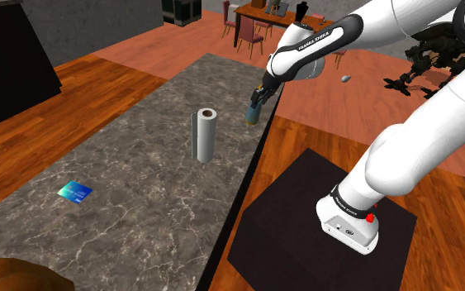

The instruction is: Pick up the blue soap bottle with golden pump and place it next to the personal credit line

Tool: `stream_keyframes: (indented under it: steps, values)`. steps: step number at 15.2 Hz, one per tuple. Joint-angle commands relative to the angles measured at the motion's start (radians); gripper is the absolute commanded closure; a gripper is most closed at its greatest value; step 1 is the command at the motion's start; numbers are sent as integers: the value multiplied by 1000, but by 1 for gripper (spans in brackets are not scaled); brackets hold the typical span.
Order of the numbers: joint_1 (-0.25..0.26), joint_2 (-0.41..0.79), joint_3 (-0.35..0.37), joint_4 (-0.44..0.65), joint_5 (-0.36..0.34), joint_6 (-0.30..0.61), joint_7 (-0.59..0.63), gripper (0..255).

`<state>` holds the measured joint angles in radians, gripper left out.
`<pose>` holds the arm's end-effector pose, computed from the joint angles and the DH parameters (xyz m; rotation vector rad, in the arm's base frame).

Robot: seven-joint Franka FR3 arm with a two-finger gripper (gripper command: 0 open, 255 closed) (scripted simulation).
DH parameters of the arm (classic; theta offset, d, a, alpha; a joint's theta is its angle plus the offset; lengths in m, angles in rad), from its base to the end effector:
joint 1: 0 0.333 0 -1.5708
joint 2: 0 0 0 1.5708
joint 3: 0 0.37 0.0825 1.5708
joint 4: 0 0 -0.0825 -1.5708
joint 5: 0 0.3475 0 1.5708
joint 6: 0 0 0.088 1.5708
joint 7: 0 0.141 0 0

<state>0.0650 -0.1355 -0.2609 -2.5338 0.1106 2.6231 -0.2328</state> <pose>0.4363 -0.0883 0.3908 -3.0680 0.0840 -0.3617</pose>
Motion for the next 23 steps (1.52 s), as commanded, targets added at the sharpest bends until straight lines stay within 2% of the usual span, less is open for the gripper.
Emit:
stream_keyframes:
  steps: [1, 9, 23]
  values:
    - [0, 0, 0, 0, 0, 0, 0, 255]
    - [0, 1, 0, 0, 0, 0, 0, 255]
    - [-22, -127, 20, 83, -69, -206, 64, 255]
